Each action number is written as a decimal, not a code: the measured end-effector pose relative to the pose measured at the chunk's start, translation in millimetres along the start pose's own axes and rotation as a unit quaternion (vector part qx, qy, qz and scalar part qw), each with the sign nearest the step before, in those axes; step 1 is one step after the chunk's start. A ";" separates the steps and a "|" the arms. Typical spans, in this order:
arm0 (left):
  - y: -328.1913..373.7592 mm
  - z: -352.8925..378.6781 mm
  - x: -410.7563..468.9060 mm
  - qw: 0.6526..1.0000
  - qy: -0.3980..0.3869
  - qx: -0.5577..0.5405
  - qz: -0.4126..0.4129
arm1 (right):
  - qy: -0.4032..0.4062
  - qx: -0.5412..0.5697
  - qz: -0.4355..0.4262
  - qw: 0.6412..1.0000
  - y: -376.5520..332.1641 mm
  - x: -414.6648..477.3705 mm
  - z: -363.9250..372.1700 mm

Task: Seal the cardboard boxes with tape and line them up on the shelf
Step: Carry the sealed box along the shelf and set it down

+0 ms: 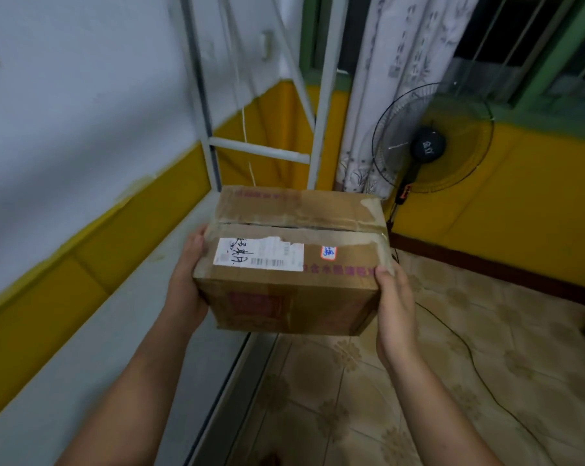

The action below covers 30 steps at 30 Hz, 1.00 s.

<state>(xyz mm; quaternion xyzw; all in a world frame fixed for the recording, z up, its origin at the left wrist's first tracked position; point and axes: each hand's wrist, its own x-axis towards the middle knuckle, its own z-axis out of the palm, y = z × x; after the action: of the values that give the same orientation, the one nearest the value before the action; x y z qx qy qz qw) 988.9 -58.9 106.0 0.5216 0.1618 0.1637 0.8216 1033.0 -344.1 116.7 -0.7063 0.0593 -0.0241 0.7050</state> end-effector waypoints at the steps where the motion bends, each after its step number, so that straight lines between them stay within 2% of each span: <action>1: 1.0 0.8 10.3 1.000 0.001 0.003 0.001 | -0.004 0.001 -0.001 1.000 -0.3 11.2 5.3; 4: 3.1 4.4 38.0 1.000 0.005 0.002 0.003 | -0.023 0.004 -0.002 1.000 -0.7 44.3 21.9; 7: -0.1 -3.0 67.4 0.999 0.047 0.004 0.009 | -0.059 0.019 0.022 0.998 5.7 81.7 38.0; 16: -10.8 -18.8 135.2 0.986 0.149 0.030 0.063 | -0.237 0.003 -0.001 0.971 13.5 202.8 95.2; 23: -15.4 9.0 134.0 0.949 0.289 0.053 0.112 | -0.355 -0.029 0.039 0.934 9.3 289.4 152.5; 30: -36.5 8.2 125.4 0.906 0.404 0.072 0.102 | -0.448 -0.087 0.052 0.888 32.3 332.4 237.5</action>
<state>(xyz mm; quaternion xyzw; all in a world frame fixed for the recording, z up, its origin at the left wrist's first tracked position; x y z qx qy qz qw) 1108.2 -25.3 64.1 0.4820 0.4367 0.4313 0.6253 1389.0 -147.4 66.8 -0.6963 -0.2245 0.3367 0.5928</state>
